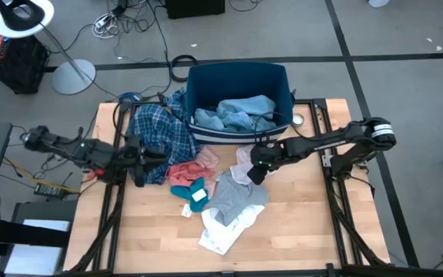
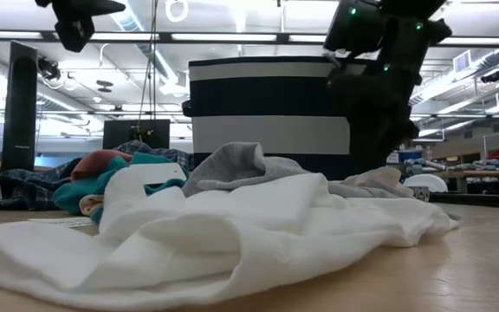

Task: Sort clothes
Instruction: Put the white underwear into the blue bin

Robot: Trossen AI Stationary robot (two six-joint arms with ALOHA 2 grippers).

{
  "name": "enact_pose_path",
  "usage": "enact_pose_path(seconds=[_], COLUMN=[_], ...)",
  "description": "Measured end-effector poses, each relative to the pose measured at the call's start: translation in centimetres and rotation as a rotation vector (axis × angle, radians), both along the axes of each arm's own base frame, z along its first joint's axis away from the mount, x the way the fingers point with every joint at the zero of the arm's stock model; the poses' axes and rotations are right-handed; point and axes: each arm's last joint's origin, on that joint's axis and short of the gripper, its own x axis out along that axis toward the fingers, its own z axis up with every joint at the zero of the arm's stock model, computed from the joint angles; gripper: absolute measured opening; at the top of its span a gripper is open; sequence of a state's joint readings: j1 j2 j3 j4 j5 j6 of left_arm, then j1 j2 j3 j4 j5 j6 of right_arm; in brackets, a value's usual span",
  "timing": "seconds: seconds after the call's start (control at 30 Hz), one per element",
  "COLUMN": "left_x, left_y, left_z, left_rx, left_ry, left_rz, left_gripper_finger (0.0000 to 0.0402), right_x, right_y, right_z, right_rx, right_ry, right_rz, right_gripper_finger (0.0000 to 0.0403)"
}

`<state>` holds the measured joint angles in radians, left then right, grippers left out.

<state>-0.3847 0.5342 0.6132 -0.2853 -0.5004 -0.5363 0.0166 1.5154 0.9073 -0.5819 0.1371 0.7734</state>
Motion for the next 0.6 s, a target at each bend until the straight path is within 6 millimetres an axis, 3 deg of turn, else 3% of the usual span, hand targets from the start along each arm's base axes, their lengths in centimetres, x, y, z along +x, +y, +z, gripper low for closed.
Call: enact_pose_path(seconds=[0.3,0.5,0.6], left_x=[0.5,0.3,0.2], left_y=[-3.0,-3.3,-3.2], left_z=[-0.9,-1.2,-1.6], left_rx=[0.012,0.043,0.072], left_ry=[0.026,0.049,0.085], left_rz=[0.066,0.071,0.070], left_gripper_finger=[0.0108,0.0108,0.0108], right_x=[0.5,1.2,1.5], right_y=[-0.3,-0.5,-0.4], right_z=[-2.2,-4.6,-5.2], right_rx=[-0.023,0.000,0.034], right_ry=[0.102,0.177,0.190], right_rz=[0.056,0.057,0.061], right_gripper_finger=[0.0186,0.0172,0.0141])
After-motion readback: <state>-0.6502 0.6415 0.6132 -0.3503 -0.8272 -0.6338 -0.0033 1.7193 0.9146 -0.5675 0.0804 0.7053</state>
